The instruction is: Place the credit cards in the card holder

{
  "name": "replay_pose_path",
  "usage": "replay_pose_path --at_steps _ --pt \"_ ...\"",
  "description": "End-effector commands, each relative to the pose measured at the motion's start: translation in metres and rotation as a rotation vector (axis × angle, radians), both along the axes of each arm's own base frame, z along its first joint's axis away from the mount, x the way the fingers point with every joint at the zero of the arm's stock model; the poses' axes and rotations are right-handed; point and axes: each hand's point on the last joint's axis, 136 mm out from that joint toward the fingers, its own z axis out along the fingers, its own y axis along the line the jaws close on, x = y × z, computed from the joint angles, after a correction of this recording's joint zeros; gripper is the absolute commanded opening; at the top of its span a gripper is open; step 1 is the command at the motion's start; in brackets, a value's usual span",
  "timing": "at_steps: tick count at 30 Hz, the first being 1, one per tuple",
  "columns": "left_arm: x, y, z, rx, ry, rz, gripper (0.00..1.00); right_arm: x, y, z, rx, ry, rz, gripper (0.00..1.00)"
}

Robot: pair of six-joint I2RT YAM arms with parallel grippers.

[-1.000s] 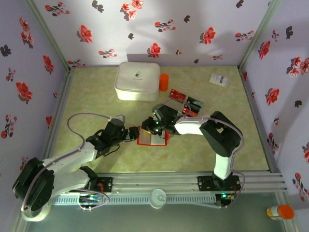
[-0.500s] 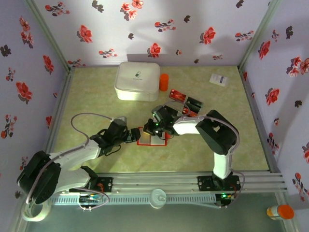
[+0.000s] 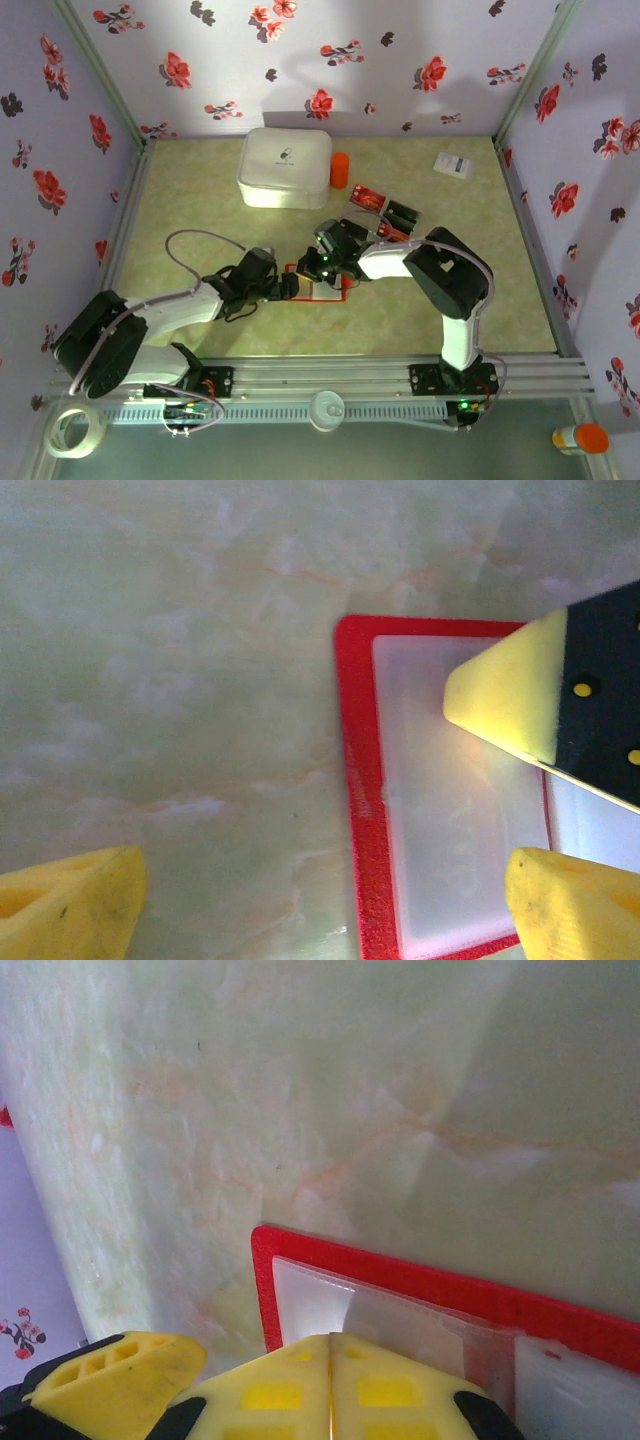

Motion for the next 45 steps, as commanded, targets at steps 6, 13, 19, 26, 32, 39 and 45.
replay_pose_path --at_steps 6,13,19,26,32,39,45 --pt "-0.001 0.008 -0.008 0.169 -0.017 -0.034 0.93 -0.003 -0.004 -0.006 -0.002 0.033 -0.017 0.10" --pt "-0.005 0.017 -0.018 0.257 0.003 -0.043 0.92 -0.003 -0.002 -0.002 0.015 0.032 -0.020 0.11" --pt "-0.007 0.019 -0.026 0.281 0.021 -0.046 0.92 0.007 0.000 0.029 0.057 -0.014 -0.016 0.13" --pt "-0.008 0.022 -0.030 0.292 0.026 -0.038 0.93 0.037 -0.047 0.080 -0.061 -0.150 -0.021 0.25" --pt "-0.010 0.024 -0.033 0.300 0.034 -0.034 0.93 0.060 -0.115 0.103 -0.376 -0.275 0.040 0.41" --pt "-0.010 0.026 -0.035 0.305 0.038 -0.030 0.93 0.072 -0.170 0.107 -0.736 -0.344 0.201 0.44" --pt "-0.010 0.026 -0.035 0.305 0.039 -0.028 0.93 0.068 -0.195 0.089 -0.913 -0.295 0.315 0.43"
